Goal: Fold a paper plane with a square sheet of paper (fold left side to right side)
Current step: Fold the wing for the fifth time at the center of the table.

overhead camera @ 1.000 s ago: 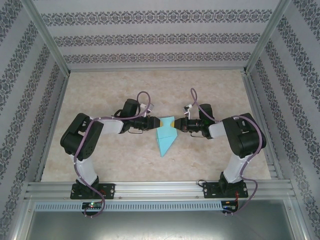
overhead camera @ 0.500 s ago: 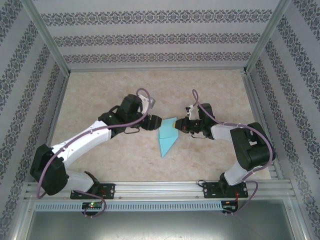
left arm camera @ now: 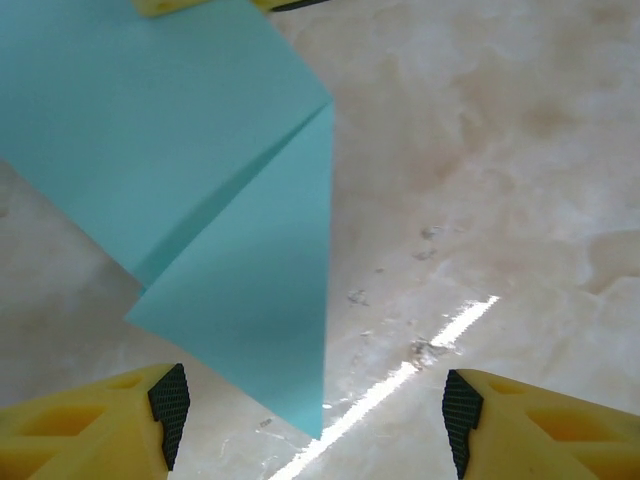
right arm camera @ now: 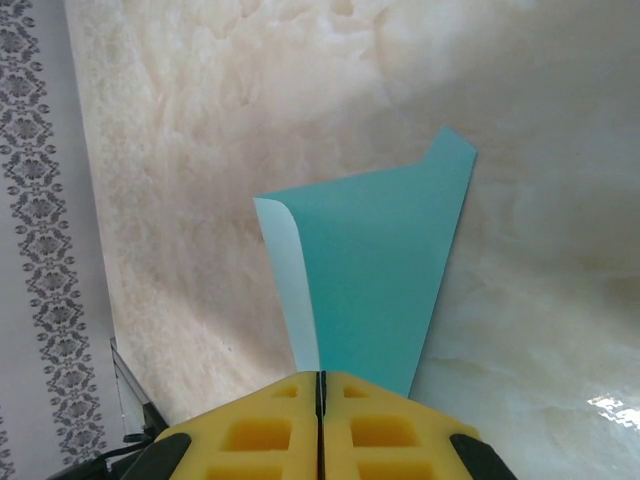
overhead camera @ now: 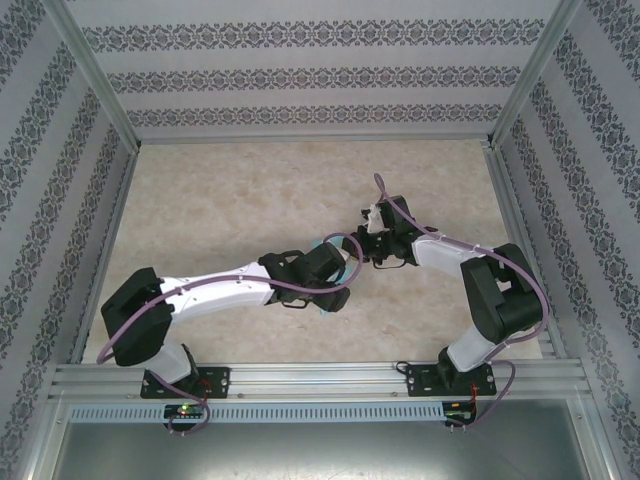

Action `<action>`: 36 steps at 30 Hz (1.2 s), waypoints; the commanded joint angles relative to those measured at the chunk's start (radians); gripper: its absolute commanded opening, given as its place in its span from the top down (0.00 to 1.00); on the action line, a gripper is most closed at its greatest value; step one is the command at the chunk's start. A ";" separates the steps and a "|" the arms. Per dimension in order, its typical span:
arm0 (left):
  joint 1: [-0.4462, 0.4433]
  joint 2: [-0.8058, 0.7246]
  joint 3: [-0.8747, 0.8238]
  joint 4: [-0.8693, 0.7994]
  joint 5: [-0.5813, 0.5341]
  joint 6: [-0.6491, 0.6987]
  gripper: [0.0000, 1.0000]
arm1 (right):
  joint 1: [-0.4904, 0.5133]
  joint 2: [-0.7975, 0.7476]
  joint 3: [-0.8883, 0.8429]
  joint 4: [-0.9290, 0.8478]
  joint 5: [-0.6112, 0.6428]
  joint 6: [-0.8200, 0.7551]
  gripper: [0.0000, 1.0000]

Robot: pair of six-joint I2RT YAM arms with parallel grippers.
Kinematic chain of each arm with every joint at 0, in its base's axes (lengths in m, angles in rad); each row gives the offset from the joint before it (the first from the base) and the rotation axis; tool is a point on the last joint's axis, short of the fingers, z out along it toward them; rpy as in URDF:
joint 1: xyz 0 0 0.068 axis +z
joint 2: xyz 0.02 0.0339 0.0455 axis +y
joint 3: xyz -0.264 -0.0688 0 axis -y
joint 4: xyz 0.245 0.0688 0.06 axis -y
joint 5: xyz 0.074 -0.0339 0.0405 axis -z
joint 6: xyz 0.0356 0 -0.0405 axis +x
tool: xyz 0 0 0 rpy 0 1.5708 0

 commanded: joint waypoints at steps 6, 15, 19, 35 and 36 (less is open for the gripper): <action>-0.050 0.122 0.112 -0.110 -0.128 -0.103 0.32 | 0.033 0.033 0.033 -0.043 0.056 0.049 0.93; -0.076 0.239 0.206 -0.216 -0.229 -0.114 0.41 | 0.036 0.043 0.037 -0.037 0.060 0.058 0.93; -0.089 0.255 0.218 -0.231 -0.278 -0.111 0.43 | 0.036 0.050 0.037 -0.035 0.060 0.060 0.93; -0.089 0.295 0.229 -0.224 -0.258 -0.099 0.74 | 0.036 0.064 0.045 -0.039 0.051 0.052 0.94; -0.089 0.296 0.227 -0.223 -0.258 -0.098 0.75 | 0.036 0.066 0.046 -0.043 0.049 0.049 0.94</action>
